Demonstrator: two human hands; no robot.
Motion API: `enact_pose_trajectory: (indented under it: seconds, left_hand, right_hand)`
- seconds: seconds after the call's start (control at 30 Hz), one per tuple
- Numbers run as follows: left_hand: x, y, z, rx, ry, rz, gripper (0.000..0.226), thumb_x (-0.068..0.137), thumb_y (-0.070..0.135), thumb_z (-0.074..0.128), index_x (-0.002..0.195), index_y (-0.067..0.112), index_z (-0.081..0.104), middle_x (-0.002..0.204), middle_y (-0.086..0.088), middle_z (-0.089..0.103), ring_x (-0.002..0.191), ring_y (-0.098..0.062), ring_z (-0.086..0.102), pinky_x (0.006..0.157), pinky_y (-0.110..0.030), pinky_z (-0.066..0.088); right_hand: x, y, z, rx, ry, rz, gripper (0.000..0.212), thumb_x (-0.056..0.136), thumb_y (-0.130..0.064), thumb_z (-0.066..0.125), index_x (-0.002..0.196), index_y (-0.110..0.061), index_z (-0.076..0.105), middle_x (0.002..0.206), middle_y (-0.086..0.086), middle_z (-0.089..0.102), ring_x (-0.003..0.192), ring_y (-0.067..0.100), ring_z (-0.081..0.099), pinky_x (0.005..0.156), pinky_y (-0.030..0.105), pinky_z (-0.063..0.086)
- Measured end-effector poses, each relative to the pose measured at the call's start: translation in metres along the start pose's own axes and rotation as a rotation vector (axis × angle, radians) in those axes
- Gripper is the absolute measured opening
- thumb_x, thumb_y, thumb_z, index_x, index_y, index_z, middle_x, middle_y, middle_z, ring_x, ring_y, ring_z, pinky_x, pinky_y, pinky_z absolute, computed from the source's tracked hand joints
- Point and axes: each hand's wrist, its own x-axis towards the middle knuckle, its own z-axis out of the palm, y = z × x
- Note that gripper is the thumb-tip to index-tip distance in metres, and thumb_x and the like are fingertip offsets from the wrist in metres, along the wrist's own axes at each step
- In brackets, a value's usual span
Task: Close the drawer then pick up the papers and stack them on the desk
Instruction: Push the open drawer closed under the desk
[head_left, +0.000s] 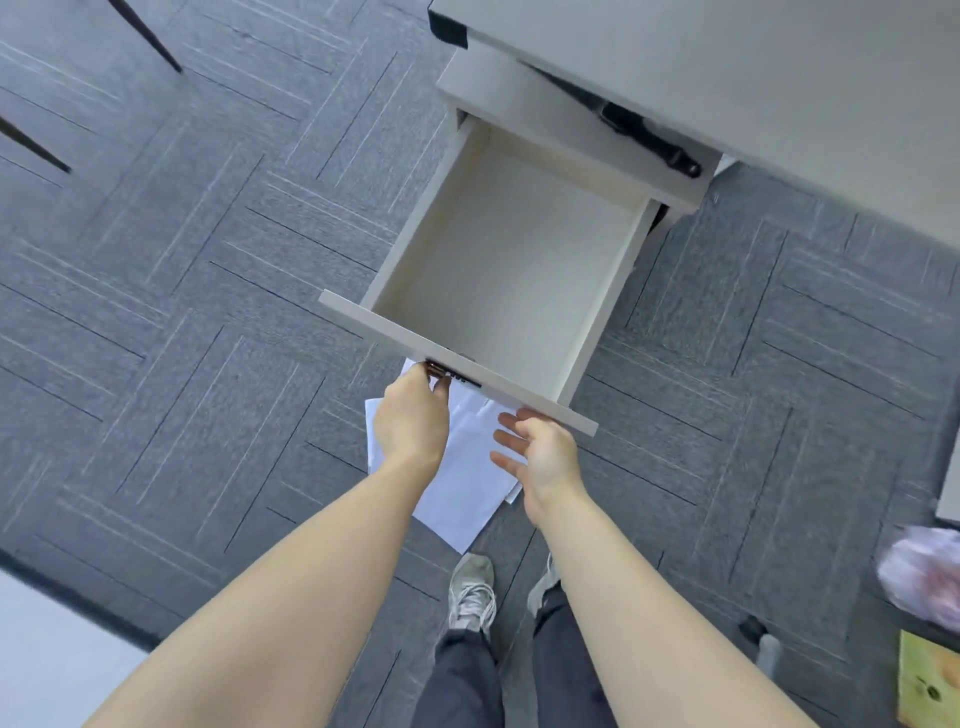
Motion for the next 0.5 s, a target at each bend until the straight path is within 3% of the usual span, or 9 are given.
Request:
enact_pose_trajectory:
  seconds: [0.1,0.2,0.33,0.5]
  left_hand:
    - [0.019,0.018,0.009,0.053,0.033,0.075,0.027,0.097,0.031,0.046,0.102,0.012,0.063,0.101,-0.011,0.072,0.092,-0.037,0.063,0.072,-0.038,0.043]
    - [0.043,0.044,0.018,0.095,0.059,0.107,0.028,0.096,0.033,0.046,0.097,0.011,0.062,0.097,-0.014,0.072,0.090,-0.040,0.063,0.069,-0.038,0.043]
    - [0.077,0.082,0.031,0.150,0.091,0.156,0.030,0.097,0.034,0.044,0.098,0.009,0.061,0.101,-0.013,0.071,0.091,-0.039,0.064,0.067,-0.036,0.039]
    - [0.113,0.131,0.044,0.206,0.116,0.164,0.032,0.097,0.034,0.043,0.103,0.009,0.061,0.104,-0.014,0.070,0.093,-0.039,0.064,0.067,-0.036,0.038]
  right_hand:
    - [0.016,-0.024,-0.004,-0.023,-0.024,-0.028,0.022,0.093,-0.007,0.041,0.109,-0.010,0.057,0.124,0.017,0.065,0.099,0.026,0.064,0.079,0.039,0.056]
    - [0.034,-0.055,-0.007,-0.061,-0.057,-0.050,0.025,0.093,-0.008,0.042,0.113,-0.012,0.055,0.125,0.015,0.064,0.102,0.025,0.063,0.086,0.041,0.054]
    - [0.059,-0.101,-0.011,-0.107,-0.112,-0.082,0.021,0.092,-0.008,0.041,0.095,-0.021,0.058,0.118,0.009,0.062,0.100,0.022,0.062,0.082,0.038,0.054]
    - [0.092,-0.152,-0.015,-0.158,-0.144,-0.100,0.034,0.092,-0.007,0.041,0.122,-0.015,0.051,0.121,0.006,0.061,0.099,0.020,0.059,0.072,0.032,0.052]
